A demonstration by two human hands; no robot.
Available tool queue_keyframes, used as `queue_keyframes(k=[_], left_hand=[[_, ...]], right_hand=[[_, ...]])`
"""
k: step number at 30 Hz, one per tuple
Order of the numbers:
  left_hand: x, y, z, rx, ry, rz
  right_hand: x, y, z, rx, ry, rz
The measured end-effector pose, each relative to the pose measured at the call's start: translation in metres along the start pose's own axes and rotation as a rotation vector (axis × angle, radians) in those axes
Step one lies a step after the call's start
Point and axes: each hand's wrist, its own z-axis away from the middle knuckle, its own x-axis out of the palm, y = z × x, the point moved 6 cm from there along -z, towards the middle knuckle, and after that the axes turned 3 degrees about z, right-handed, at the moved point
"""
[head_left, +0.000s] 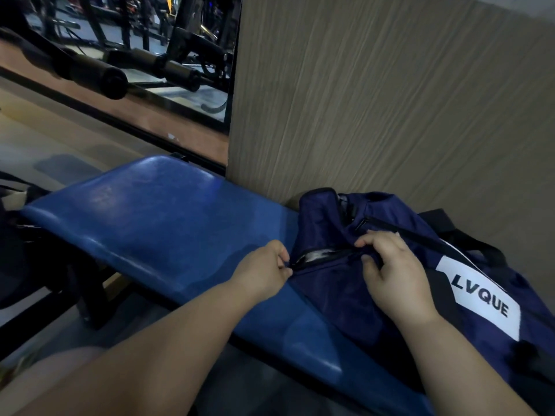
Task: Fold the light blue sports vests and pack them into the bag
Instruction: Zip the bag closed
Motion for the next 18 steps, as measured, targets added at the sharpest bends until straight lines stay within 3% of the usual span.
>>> queue_keyframes(k=[5,11,15,18], left_hand=[[-0.018,0.004,0.001,-0.005,0.045,0.052],[-0.02,0.008,0.004,-0.056,0.019,0.183],[-0.024,0.016,0.005,-0.028,0.006,0.204],[-0.023,0.017,0.007,0.015,-0.01,0.214]], right_hand=[[0.005,0.001,-0.004,0.039,0.037,0.214],[0.028,-0.043,-0.007,-0.251,-0.14,0.431],[0.053,-0.071,-0.001,-0.293,-0.287,0.446],[0.062,-0.076,-0.007,-0.253,-0.264,0.48]])
